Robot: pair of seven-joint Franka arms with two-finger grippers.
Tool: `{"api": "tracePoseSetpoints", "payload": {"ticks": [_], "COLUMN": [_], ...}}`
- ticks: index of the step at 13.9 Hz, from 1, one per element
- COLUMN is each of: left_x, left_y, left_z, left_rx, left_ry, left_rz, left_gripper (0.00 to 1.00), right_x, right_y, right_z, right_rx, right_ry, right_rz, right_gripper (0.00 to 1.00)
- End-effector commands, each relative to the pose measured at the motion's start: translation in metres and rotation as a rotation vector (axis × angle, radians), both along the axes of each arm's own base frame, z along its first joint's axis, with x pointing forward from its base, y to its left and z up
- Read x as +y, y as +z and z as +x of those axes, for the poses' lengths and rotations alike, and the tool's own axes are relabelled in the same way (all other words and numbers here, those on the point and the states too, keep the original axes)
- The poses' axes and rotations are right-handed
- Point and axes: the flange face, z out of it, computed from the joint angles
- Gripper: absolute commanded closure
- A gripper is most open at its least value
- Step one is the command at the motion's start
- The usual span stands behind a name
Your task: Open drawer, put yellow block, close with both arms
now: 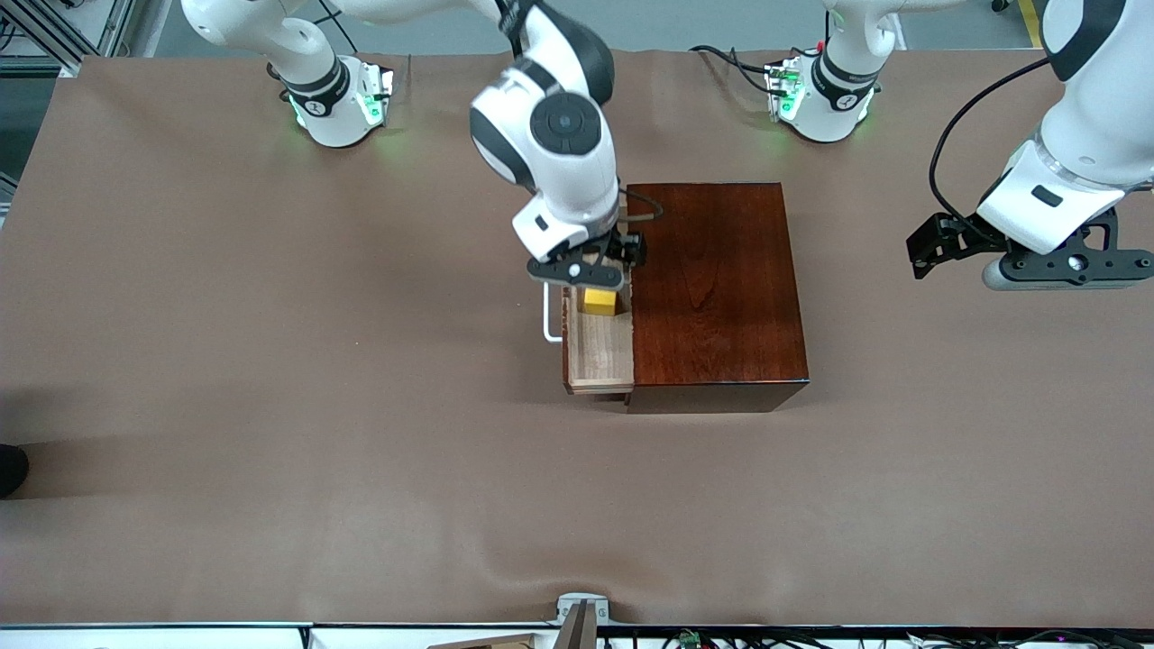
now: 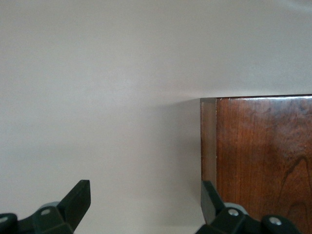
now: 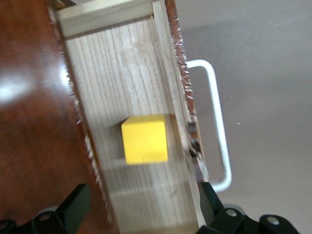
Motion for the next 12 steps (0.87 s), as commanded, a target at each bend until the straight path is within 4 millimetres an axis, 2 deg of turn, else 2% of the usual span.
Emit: {"api": "tracePoseSetpoints", "payload": {"ticks": [1,3,4,6,9,10,12], "left_x": [0.002,0.002,0.002,0.002,0.002,0.002,0.001], "left_y": [0.004,0.003,0.003,0.004,0.004,0.004,0.005], "left_z": [-0.003,-0.002,-0.002,-0.002,-0.002,-0.002,-0.002], "left_rx": [-0.006,-0.005,-0.004,-0.006,-0.006,-0.005,-0.006], "left_ry": [0.003,0.003,0.003,0.003,-0.006,-0.009,-0.011], "left_rz": [0.024,0.024,0.023,0.022,0.025,0.024,0.023], "left_gripper": [0.0,0.0,0.0,0.0,0.0,0.0,0.0], "right_x": [-0.018,-0.043,-0.067,-0.116,-0.221,-0.258,-0.335], "right_y": [0.053,0.092,0.113,0.13,0.165,0.174,0.185], "right_z": [-0.006,0.001,0.014,0.035,0.071,0.079,0.083], "right_rx": [0.023,-0.005,-0.02,-0.005,-0.013,-0.013,-0.022], "right_ry": [-0.013,-0.03,-0.061,-0.037,-0.001,0.023,0.061], "right_rz": [-0.008,0.005,0.024,-0.004,-0.064,-0.061,-0.056], "right_gripper": [0.0,0.0,0.0,0.0,0.0,0.0,0.0]}}
